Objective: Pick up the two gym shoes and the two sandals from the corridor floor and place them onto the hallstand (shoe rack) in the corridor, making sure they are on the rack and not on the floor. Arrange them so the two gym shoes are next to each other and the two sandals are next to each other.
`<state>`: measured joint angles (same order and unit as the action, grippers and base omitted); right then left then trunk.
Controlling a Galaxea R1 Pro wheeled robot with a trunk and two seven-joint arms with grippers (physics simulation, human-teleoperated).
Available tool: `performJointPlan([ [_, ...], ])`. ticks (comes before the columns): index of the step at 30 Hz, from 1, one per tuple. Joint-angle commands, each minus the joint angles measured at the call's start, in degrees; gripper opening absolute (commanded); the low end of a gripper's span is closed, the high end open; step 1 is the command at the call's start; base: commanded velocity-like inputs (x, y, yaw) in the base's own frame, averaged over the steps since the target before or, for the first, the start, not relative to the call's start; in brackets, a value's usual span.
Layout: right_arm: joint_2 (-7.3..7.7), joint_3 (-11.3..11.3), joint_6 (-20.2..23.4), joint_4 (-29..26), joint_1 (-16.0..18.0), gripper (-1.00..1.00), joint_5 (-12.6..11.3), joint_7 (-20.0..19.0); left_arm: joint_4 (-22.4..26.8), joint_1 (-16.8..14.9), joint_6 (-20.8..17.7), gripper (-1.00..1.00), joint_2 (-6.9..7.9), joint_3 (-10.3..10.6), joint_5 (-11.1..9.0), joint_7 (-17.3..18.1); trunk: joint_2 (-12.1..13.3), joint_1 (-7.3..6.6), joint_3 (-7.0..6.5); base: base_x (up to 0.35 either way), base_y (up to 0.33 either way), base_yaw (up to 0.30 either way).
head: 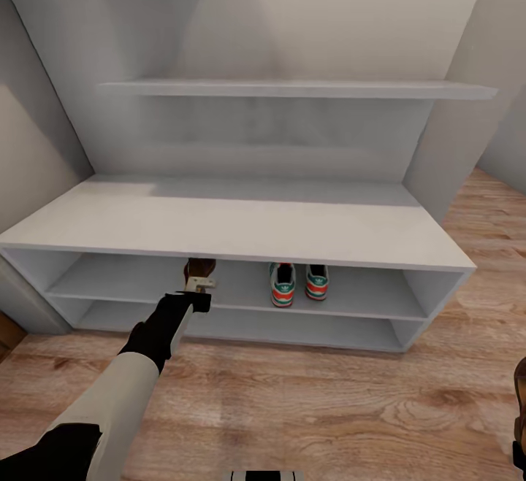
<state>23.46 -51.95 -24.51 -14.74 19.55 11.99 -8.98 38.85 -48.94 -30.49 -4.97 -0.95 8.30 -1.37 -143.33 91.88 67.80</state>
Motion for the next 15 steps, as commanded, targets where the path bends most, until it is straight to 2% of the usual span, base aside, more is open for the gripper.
performJointPlan([
  [1, 0.00, -0.5, -0.2, 0.1, 0.1, -1.00, 0.4, -0.3, 0.1, 0.0, -0.3, -1.00, -0.04, -0.1, 0.7, 0.1, 0.0, -0.01, 0.05, 0.017, 0.000, 0.000],
  [4, 0.00, -0.5, -0.2, 0.1, 0.1, -1.00, 0.4, -0.3, 0.1, 0.0, -0.3, -1.00, -0.04, -0.1, 0.6, 0.1, 0.0, -0.01, 0.05, 0.084, 0.000, 0.000],
  [10, 0.01, -0.5, -0.2, 0.1, 0.1, -1.00, 0.4, -0.3, 0.1, 0.0, -0.3, -1.00, -0.04, -0.2, 0.6, 0.1, 0.0, -0.01, 0.05, 0.267, 0.000, 0.000],
  [15, 0.03, -0.5, -0.2, 0.1, 0.1, -1.00, 0.4, -0.3, 0.1, 0.0, -0.3, -1.00, -0.04, -0.2, 0.6, 0.1, 0.0, -0.01, 0.05, 0.073, 0.000, 0.000],
])
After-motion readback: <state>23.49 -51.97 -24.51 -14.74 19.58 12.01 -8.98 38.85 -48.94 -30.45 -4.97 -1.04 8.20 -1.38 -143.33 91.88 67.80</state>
